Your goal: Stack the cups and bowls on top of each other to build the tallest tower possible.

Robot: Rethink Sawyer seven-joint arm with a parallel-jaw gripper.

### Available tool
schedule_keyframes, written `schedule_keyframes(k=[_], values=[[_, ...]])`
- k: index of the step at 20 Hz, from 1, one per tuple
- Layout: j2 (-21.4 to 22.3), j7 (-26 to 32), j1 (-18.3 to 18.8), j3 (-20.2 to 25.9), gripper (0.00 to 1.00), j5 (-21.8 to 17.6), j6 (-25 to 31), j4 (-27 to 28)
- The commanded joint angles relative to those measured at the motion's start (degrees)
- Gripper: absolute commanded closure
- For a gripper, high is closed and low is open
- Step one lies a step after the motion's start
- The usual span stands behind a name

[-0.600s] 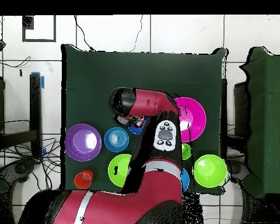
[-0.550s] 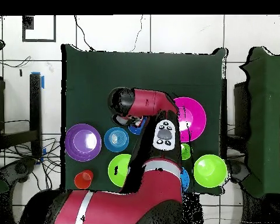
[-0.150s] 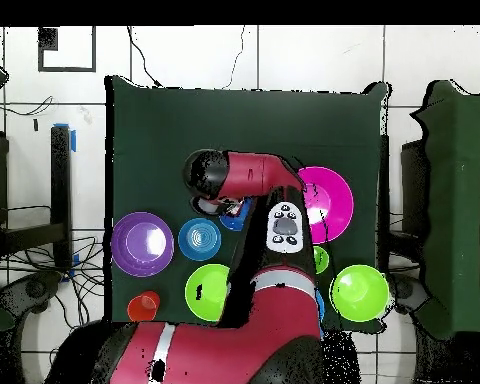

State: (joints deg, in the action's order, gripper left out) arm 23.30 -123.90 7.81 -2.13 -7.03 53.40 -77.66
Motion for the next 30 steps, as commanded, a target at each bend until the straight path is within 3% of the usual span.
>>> schedule_keyframes(k=[1,13,30], values=[[-2.12,17.58,2.08,9.52,0.0,-6.34,2.14,0.48],[-3.01,12.61,2.51,11.69,0.0,-8.35,0.3,-0.63],[-0.05,-0.69,-2.2,10.21,0.0,-5.11,-2.45,-7.39]])
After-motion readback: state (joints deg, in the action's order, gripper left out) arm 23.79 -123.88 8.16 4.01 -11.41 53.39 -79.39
